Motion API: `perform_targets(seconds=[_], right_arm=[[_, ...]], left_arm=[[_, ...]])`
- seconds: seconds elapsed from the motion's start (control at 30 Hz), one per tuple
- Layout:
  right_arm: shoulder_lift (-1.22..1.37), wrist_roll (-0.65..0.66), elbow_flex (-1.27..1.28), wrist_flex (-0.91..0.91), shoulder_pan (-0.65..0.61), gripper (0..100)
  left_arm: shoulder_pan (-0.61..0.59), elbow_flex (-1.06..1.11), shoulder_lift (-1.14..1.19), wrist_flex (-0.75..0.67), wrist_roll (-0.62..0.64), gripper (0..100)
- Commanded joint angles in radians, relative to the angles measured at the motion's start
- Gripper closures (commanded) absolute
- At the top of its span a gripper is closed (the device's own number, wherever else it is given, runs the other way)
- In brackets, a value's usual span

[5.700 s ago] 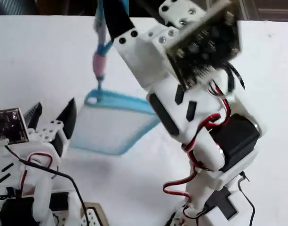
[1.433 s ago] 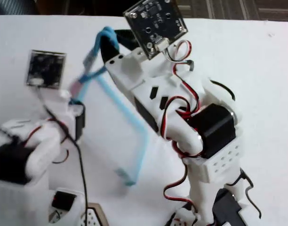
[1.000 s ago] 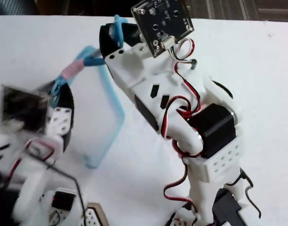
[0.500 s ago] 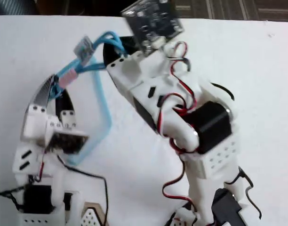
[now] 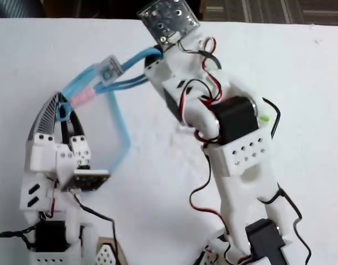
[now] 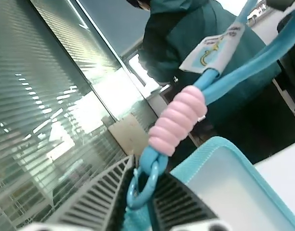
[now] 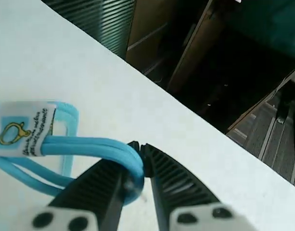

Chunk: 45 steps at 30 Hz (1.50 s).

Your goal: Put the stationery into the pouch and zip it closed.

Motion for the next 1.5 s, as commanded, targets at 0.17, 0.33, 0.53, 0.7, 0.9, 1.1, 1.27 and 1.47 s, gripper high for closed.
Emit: perform_targets(seconds=[0.17,0.33,0.53,0.7,0.9,1.1,1.27,1.47], right_arm=[[-0.035,0.006,-0.025,-0.163,-0.036,98.1],[-0.035,0.006,-0.023,-0.206,-0.07,98.1],[-0.03,0.005,-0.021,-0.185,-0.073,98.1],[-0.03,0.012,-0.021,-0.143,-0.068,98.1],[-0.025,0.006,-0.021,-0.151,-0.058,98.1],[-0.025,0.005,-0.021,-0.206,-0.064,98.1],[-0.025,0.014,-0.023,-0.269,-0.142,98.1],[-0.025,0.014,-0.023,-0.283,-0.193,98.1]], left_arm=[[-0.001,0.038,-0.015,-0.278,-0.195,98],[0.004,0.083,-0.013,-0.423,-0.279,98],[-0.007,0.282,-0.016,-0.368,-0.273,98],[-0.007,0.245,-0.015,-0.077,-0.224,97],[-0.007,0.055,-0.015,0.319,-0.078,94],[-0.097,-0.255,-0.015,0.592,0.256,77],[-0.145,-0.379,-0.013,0.724,0.321,77],[-0.193,-0.511,-0.013,0.844,0.345,77]])
